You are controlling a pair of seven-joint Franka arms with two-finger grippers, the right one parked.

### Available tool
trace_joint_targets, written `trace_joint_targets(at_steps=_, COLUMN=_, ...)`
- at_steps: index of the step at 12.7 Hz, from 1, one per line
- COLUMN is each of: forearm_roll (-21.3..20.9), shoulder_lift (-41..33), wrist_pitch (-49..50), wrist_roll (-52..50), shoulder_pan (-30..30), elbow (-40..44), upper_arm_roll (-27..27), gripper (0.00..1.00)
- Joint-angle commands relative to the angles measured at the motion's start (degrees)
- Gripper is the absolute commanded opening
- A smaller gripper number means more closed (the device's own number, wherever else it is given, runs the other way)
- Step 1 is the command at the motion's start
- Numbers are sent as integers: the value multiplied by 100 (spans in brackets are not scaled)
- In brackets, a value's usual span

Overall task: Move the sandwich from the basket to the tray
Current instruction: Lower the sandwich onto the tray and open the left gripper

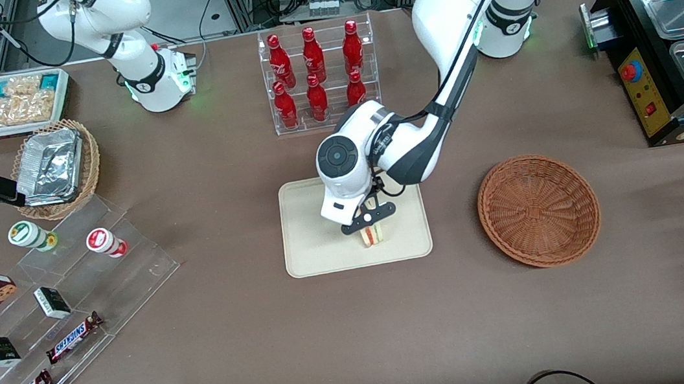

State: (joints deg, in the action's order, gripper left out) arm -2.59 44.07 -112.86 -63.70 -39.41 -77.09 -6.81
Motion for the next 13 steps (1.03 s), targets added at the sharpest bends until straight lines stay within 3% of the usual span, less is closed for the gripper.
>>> trace_joint_targets(at_steps=1, forearm_roll=-75, shoulder_lift=137, wrist_pitch=-52, wrist_roll=-345, shoulder_pan=-128, elbow=168, upper_arm_roll=92, gripper=0)
trace_joint_targets(at_steps=2, forearm_roll=-75, shoulder_lift=163, wrist_pitch=-122, wrist_roll=-406, shoulder_pan=-128, elbow=168, upper_arm_roll=92, gripper=19)
trace_joint_targets(at_steps=3, forearm_roll=-75, shoulder_lift=181, wrist_pitch=-201, wrist_roll=-441, shoulder_pan=-128, elbow=159, upper_arm_roll=92, gripper=83)
trace_joint_targets(at_steps=4, forearm_roll=-93, shoulder_lift=190, wrist_pitch=-254, wrist_roll=-433, shoulder_pan=-128, elbow=151, upper_arm_roll=92, gripper=100)
trace_joint_targets(at_steps=9, forearm_roll=-58, shoulder_lift=120, wrist_pitch=-202, wrist_roll=-389, shoulder_pan=-85, elbow=194, upper_arm_roll=101, gripper=100)
trace_joint_targets(at_steps=13, forearm_roll=-14, shoulder_lift=-424, wrist_pitch=350, wrist_roll=-293, shoulder_pan=56, elbow=221, upper_arm_roll=83, gripper=100)
